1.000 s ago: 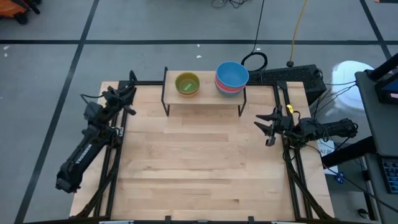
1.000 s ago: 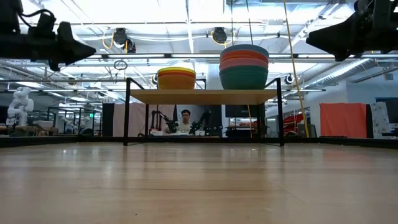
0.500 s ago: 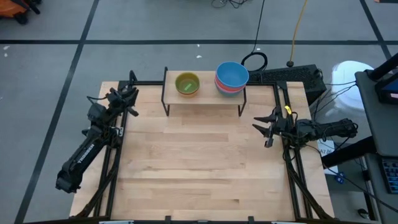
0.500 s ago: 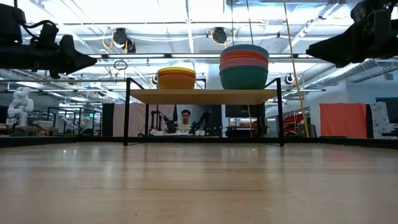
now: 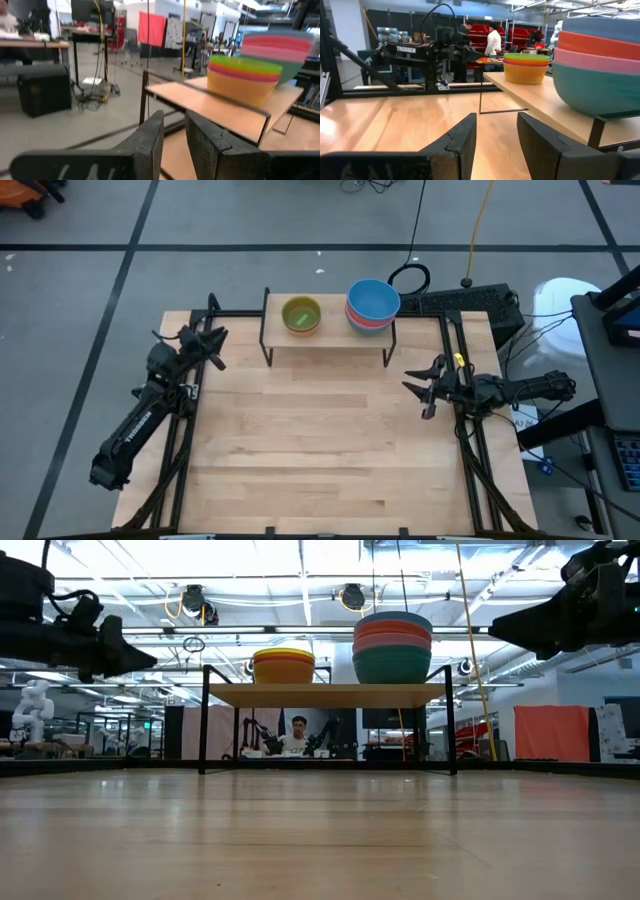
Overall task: Place and stack bowls onto a shelf
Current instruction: Return to Home Position
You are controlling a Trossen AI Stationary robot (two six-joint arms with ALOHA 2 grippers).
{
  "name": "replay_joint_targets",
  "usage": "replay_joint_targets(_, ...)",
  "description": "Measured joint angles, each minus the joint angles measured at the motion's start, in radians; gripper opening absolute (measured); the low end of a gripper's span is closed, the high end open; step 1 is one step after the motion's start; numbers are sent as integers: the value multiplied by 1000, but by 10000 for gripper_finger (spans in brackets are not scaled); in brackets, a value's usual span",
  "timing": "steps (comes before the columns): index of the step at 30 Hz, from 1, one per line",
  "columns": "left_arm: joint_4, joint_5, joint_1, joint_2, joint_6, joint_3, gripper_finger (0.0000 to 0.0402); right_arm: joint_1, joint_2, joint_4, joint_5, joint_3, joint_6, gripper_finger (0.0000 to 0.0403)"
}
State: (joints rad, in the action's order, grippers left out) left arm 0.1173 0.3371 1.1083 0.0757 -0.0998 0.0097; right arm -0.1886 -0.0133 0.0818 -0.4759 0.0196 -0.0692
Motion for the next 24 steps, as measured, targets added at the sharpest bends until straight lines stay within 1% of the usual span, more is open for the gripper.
replay_joint_targets(4, -59, 0, 0, 1, 0, 0, 86, 0, 2, 0, 0, -1, 3, 134)
replay_joint_targets(15, -59, 1, 0, 3, -7, 0, 86, 0, 1, -1, 4, -3, -1, 134)
replay_joint_targets(19, -59, 1, 0, 3, -73, 0, 86, 0, 1, 9, 5, -3, 32, 134)
replay_joint_targets(24, -59, 1, 0, 3, -76, 1, 86, 0, 1, 11, 5, -4, 26, 134)
